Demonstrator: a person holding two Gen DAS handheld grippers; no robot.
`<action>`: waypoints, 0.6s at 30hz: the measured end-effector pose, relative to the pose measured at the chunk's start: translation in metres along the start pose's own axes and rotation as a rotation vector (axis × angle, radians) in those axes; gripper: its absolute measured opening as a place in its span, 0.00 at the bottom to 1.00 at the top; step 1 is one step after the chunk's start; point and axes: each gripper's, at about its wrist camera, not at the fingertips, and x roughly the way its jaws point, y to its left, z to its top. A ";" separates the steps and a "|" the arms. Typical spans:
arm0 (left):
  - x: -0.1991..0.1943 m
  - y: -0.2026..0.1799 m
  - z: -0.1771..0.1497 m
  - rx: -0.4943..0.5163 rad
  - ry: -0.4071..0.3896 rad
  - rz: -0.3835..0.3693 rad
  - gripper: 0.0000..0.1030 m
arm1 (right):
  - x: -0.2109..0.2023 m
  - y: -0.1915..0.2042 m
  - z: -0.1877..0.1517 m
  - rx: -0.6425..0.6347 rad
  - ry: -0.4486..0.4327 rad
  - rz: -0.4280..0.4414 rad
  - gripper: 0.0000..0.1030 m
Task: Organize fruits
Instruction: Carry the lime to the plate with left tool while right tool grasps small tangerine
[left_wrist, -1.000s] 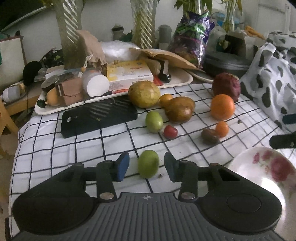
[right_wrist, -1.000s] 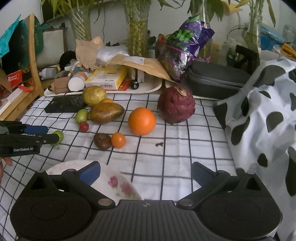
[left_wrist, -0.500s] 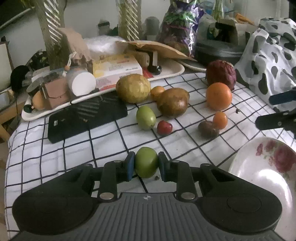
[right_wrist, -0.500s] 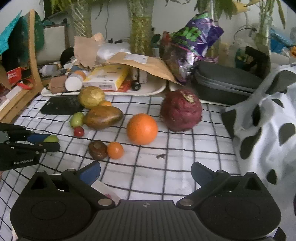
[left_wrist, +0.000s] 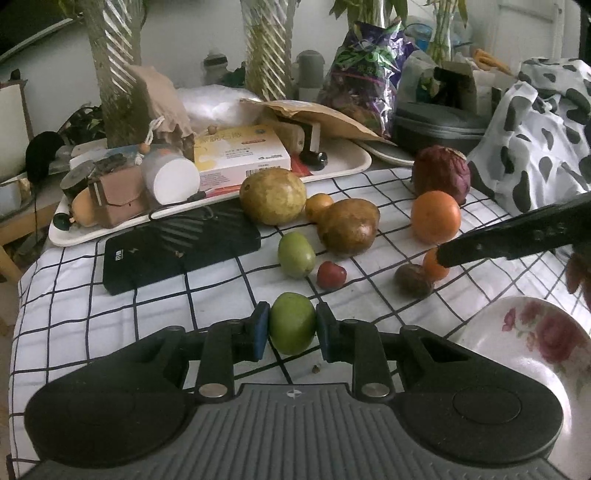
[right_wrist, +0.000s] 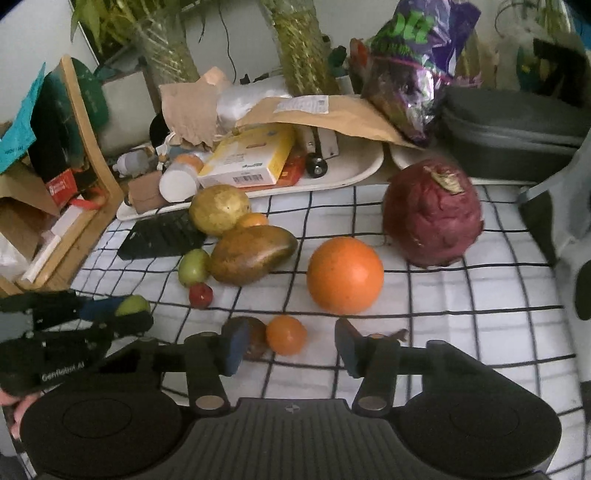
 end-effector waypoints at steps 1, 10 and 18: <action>0.000 0.000 0.000 -0.001 0.000 0.001 0.25 | 0.004 -0.001 0.001 0.003 0.010 0.000 0.41; -0.002 -0.001 0.000 0.002 -0.004 -0.019 0.25 | 0.013 -0.003 0.002 0.047 0.048 0.020 0.24; -0.015 -0.019 -0.001 0.040 -0.034 -0.064 0.25 | -0.017 0.011 0.002 -0.029 -0.030 0.017 0.24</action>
